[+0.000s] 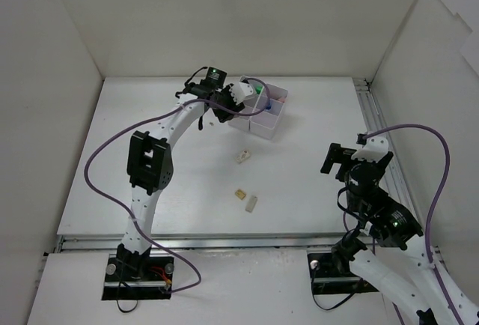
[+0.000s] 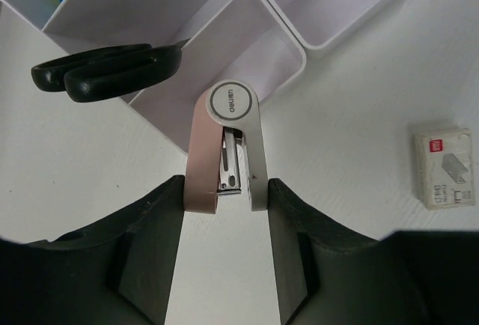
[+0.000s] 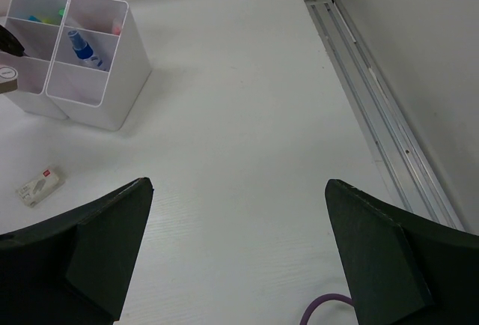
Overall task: Sort the stationery into containers
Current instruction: Place the stationery in the storage box, then pick up the stationery from the center of the board.
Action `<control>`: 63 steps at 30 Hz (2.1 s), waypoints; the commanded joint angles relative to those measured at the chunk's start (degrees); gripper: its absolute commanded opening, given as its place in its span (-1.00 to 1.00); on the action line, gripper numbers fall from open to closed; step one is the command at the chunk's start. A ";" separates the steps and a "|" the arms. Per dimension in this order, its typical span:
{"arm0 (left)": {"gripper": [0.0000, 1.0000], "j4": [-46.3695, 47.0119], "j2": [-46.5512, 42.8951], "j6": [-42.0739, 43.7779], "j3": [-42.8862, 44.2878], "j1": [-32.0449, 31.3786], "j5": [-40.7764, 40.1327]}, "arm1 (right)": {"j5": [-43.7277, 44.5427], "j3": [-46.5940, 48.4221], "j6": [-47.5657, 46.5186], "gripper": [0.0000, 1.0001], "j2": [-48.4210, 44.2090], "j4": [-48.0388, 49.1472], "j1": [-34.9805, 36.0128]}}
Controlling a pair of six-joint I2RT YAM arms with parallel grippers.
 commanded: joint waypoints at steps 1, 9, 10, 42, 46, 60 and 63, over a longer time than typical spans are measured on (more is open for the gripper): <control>-0.15 1.38 -0.04 6.32 4.31 -0.87 -2.66 | 2.66 0.44 0.16 0.96 1.47 2.29 -0.34; -0.20 4.62 3.48 8.43 8.18 -2.72 -5.32 | 3.19 0.80 0.34 0.96 3.67 2.03 -0.34; -0.21 5.16 3.56 8.34 8.18 -2.72 -5.49 | 3.10 0.80 0.34 0.96 3.76 1.85 -0.43; 0.99 13.52 -42.75 -59.15 -48.50 -7.45 -16.73 | -7.09 -2.81 7.71 0.96 7.80 1.06 0.71; 0.99 15.53 -43.11 -60.21 -53.69 -11.68 -18.83 | -8.41 -3.42 10.97 0.96 10.08 0.97 0.80; 0.97 17.47 -15.18 -30.88 -32.61 -13.88 -16.31 | -12.37 -6.85 12.30 0.96 4.47 0.88 1.59; 0.89 16.59 -12.27 -29.28 -29.79 -13.88 -15.34 | -11.84 -7.12 12.38 0.96 3.41 0.79 1.85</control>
